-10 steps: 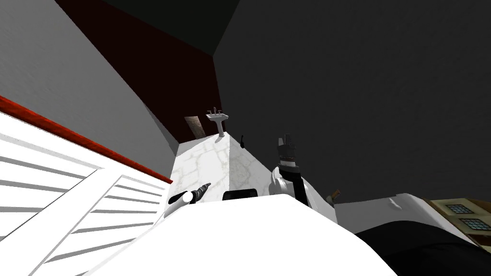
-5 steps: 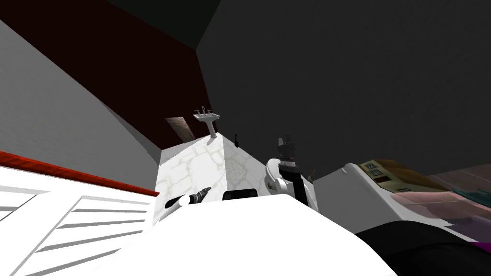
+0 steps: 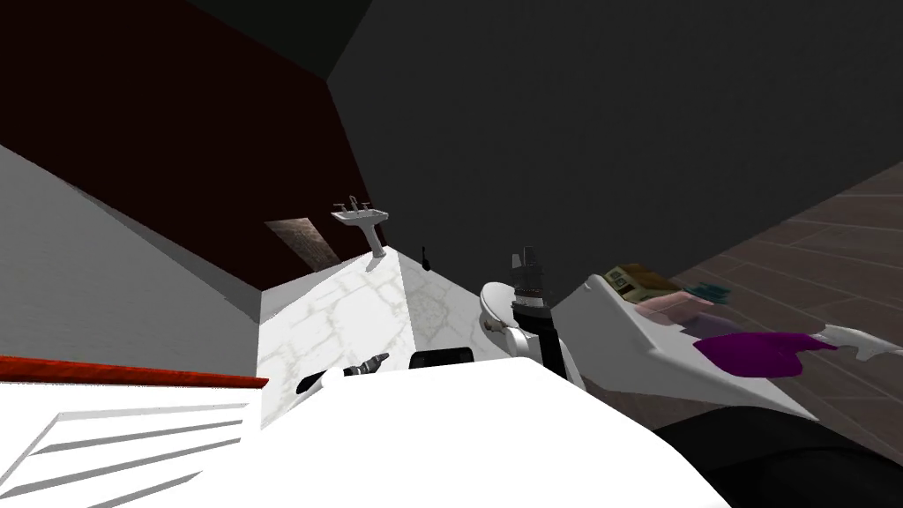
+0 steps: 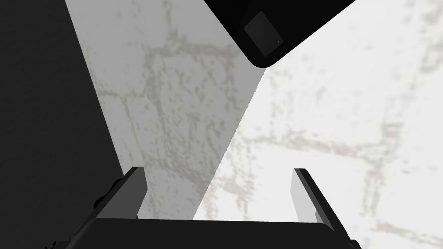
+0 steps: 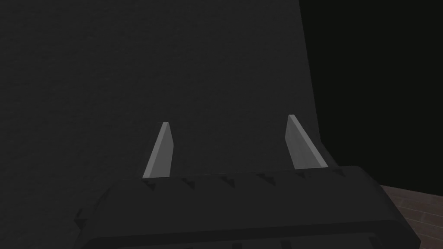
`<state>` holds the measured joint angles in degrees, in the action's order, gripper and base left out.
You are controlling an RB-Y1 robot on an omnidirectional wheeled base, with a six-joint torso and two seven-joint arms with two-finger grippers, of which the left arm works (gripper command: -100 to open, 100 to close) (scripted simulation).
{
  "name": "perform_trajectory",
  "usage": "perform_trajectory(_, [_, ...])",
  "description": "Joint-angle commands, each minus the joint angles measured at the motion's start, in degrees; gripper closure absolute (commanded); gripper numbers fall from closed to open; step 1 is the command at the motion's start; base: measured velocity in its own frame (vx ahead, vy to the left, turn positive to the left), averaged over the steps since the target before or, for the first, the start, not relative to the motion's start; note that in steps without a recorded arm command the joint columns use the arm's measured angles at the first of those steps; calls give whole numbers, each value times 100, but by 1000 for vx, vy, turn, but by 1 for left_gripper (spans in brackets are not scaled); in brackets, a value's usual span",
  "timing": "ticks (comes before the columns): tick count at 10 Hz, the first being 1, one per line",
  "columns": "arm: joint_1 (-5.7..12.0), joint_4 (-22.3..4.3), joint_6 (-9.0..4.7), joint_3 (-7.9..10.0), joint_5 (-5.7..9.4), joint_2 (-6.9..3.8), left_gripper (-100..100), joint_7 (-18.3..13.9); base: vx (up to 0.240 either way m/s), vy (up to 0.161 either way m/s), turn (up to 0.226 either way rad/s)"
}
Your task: Push the door open
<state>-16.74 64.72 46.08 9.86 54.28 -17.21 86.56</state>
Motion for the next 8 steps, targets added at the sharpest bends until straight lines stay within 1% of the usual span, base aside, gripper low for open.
perform_trajectory(1, [-72, 50, 161, -20, 80, -26, -100, 142, -92, 32, -302])
perform_trajectory(2, [-140, 71, 286, -37, 172, -48, -100, 289, -99, 39, -361])
perform_trajectory(3, [-174, 81, 349, -46, 218, -59, -100, 362, -101, 47, -217])
perform_trajectory(4, [-241, 103, 474, -64, 310, -81, -100, 509, -100, 24, -286])
perform_trajectory(5, [-275, 113, 537, -72, 356, -93, -100, 582, -106, 20, -257])
perform_trajectory(6, [-343, 134, 662, -90, 448, -115, -100, 729, -128, 29, -275])
perform_trajectory(7, [-377, 145, 724, -99, 494, -126, -100, 802, -117, 20, -263])
perform_trajectory(8, [-445, 166, 849, -116, 586, -148, -100, 949, -119, 10, -298])
